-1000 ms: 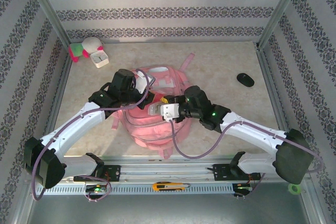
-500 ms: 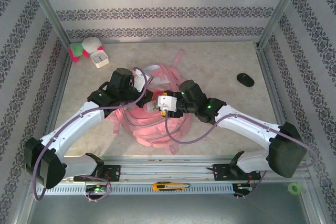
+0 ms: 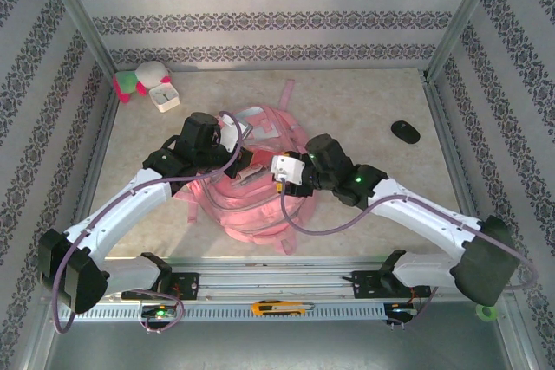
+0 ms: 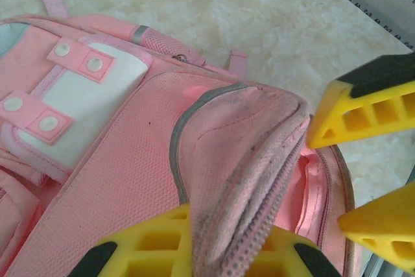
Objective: Pack books, pencil case, and school supplies into a backpack
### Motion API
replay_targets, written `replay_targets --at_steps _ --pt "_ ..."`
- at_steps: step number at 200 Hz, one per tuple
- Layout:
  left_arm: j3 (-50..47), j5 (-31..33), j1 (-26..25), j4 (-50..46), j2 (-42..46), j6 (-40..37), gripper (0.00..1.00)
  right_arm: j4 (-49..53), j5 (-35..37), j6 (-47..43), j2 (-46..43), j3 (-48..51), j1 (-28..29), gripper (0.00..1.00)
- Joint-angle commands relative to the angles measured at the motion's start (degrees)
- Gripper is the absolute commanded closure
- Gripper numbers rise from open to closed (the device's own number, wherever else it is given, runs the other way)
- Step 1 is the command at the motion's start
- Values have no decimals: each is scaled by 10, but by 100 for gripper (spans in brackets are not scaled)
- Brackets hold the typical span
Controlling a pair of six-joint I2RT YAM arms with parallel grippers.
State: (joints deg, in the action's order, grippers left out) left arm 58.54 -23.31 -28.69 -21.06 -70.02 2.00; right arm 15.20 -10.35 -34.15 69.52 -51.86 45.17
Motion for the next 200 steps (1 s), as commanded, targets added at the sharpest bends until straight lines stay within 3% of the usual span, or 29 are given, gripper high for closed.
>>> replay_targets --at_steps 1,25,54,98,148,200 --pt "31 -25 5 59 34 1 97 42 54 202 -37 -38 26 52" --pt "28 -23 5 72 35 12 96 20 125 452 -46 -30 83 57" --pt "42 -23 6 59 26 37 96 -8 190 759 -25 -23 133 57" --pt "42 -30 6 65 21 53 96 -160 284 1090 -2 43 193 54" --pt "56 -49 5 57 9 44 96 -224 322 1148 48 27 208 60" --pt "47 -77 6 101 8 65 95 -226 364 1204 65 47 200 58"
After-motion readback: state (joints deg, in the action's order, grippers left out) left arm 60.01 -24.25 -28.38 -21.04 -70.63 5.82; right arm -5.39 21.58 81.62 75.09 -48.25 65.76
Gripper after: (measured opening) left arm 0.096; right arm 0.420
